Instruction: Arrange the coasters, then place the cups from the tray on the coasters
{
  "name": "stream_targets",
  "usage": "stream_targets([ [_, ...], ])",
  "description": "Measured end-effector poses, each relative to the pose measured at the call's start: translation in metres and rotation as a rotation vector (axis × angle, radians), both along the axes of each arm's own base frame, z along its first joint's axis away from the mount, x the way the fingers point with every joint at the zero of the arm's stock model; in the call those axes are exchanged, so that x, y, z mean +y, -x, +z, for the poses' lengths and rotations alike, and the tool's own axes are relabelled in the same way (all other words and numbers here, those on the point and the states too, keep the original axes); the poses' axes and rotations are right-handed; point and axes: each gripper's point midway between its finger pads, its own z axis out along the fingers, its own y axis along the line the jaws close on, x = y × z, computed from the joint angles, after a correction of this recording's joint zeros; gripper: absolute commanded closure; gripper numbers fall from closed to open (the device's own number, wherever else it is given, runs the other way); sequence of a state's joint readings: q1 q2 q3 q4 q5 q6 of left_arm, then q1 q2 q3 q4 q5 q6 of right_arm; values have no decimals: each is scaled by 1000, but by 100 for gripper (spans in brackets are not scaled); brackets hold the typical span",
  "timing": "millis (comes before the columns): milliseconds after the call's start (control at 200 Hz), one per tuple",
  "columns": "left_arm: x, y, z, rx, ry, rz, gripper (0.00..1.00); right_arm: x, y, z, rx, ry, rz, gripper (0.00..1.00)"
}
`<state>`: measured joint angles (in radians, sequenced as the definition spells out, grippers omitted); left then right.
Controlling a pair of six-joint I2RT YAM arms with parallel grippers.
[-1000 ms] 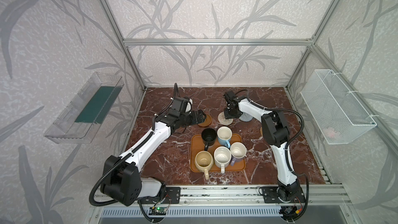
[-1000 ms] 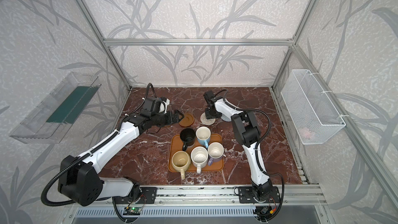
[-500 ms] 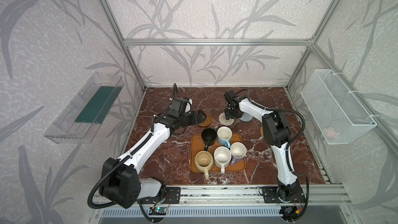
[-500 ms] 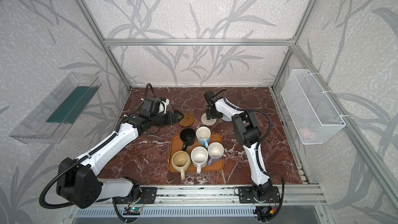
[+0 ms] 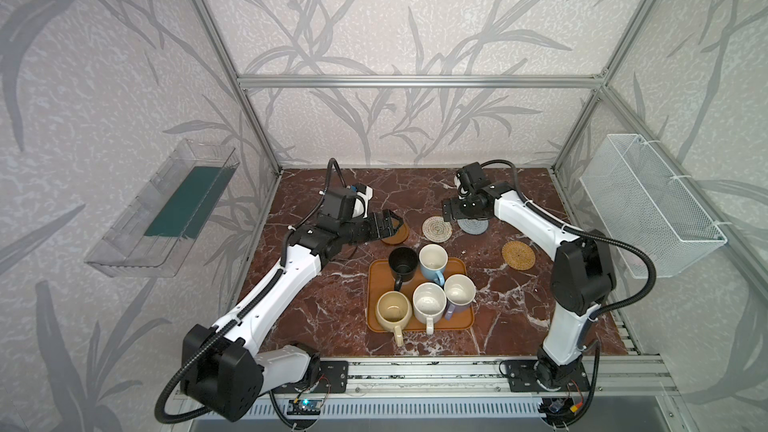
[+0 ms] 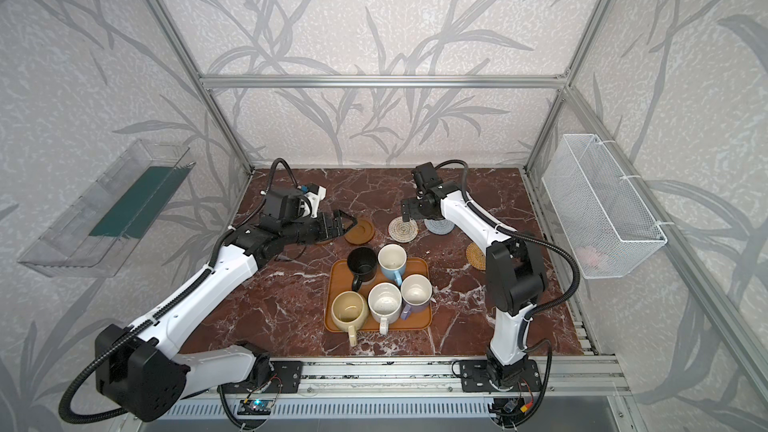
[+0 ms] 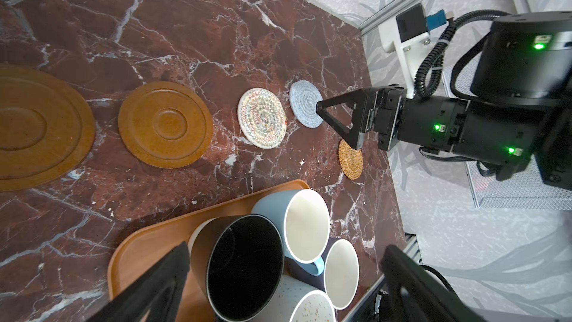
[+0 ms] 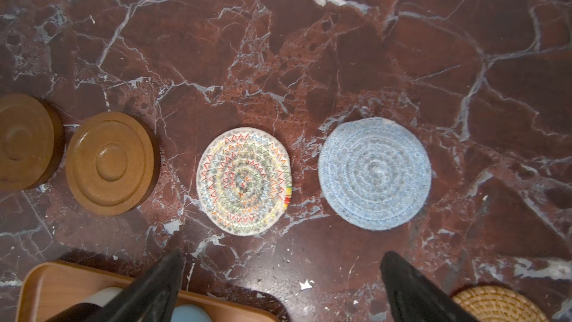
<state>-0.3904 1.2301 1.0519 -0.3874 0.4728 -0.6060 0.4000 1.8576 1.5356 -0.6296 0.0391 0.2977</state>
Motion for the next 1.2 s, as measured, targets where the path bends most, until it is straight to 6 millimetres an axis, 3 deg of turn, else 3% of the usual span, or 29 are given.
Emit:
stream_targets([
  [270, -20, 9, 9, -17, 31, -54, 1, -67, -11, -41, 101, 17, -101, 4],
  [450, -39, 2, 9, -14, 26, -83, 1, -89, -23, -75, 171, 42, -126, 9],
  [690, -54, -6, 3, -5, 4, -96, 1, -90, -31, -112, 252, 79, -88, 16],
  [975, -66, -8, -2, 1, -2, -112, 1, -88, -41, -103, 236, 97, -52, 23],
  [1200, -68, -11, 1, -8, -11, -107, 1, -87, -38, -112, 270, 108, -23, 34],
])
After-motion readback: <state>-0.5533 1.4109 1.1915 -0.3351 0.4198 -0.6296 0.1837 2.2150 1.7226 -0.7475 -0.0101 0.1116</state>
